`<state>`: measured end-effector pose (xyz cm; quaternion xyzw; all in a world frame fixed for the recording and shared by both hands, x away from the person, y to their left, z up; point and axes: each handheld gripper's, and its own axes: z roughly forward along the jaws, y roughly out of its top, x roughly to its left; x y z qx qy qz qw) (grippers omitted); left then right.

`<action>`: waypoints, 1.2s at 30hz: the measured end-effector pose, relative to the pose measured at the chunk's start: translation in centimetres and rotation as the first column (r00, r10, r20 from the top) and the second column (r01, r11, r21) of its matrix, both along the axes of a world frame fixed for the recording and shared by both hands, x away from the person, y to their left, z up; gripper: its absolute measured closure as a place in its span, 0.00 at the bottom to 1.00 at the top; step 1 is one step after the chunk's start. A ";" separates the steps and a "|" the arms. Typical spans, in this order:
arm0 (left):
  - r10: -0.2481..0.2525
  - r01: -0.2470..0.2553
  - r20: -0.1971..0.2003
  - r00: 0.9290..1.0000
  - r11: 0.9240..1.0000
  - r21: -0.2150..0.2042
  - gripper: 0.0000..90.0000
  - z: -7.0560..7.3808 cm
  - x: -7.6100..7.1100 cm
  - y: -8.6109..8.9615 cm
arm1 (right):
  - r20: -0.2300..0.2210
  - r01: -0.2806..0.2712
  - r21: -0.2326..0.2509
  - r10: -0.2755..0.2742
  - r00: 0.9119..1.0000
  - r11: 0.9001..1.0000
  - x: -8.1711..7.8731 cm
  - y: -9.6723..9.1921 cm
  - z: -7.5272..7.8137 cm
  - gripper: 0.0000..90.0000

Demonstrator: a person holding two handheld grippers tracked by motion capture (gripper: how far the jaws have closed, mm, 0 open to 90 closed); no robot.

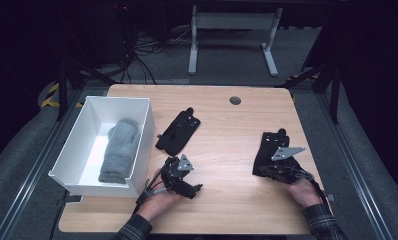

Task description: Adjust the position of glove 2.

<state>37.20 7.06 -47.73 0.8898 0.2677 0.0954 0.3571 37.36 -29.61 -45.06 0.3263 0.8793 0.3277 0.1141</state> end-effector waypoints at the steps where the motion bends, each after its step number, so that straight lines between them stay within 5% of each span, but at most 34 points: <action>1: 0.000 0.000 0.000 1.000 1.000 0.000 0.01 0.0 0.0 0.0 | -0.004 -0.010 0.001 0.010 1.000 1.000 -0.2 0.2 0.0 1.00; 8: 0.002 -0.002 0.001 1.000 1.000 0.000 0.01 0.0 -0.1 0.0 | -0.024 -0.079 0.002 0.079 0.997 0.997 -2.3 1.6 0.0 1.00; 13: 0.003 -0.003 0.000 1.000 1.000 0.000 0.01 0.0 -0.1 0.0 | 0.029 -0.068 0.021 0.068 0.997 0.997 -2.9 1.3 0.7 1.00; 19: 0.003 -0.003 0.000 1.000 1.000 -0.001 0.01 0.0 -0.1 0.0 | 0.075 0.053 0.033 -0.056 0.996 0.998 -1.0 -1.0 1.5 1.00; 20: 0.003 -0.003 0.001 1.000 1.000 0.000 0.01 0.0 -0.1 0.0 | 0.079 0.110 0.030 -0.112 0.991 0.994 -0.1 -1.9 1.6 1.00; 24: 0.003 -0.003 0.000 1.000 1.000 0.000 0.01 0.0 -0.1 0.0 | 0.081 0.185 0.041 -0.188 0.979 0.982 1.6 -3.3 1.6 1.00; 31: 0.003 -0.003 0.001 1.000 1.000 0.000 0.01 0.0 -0.1 0.0 | 0.044 0.210 0.020 -0.211 0.976 0.977 2.8 -3.6 0.5 1.00; 36: 0.003 -0.003 0.001 1.000 1.000 0.000 0.01 0.0 -0.1 0.0 | 0.036 0.183 0.022 -0.183 0.982 0.983 3.1 -3.4 -0.1 1.00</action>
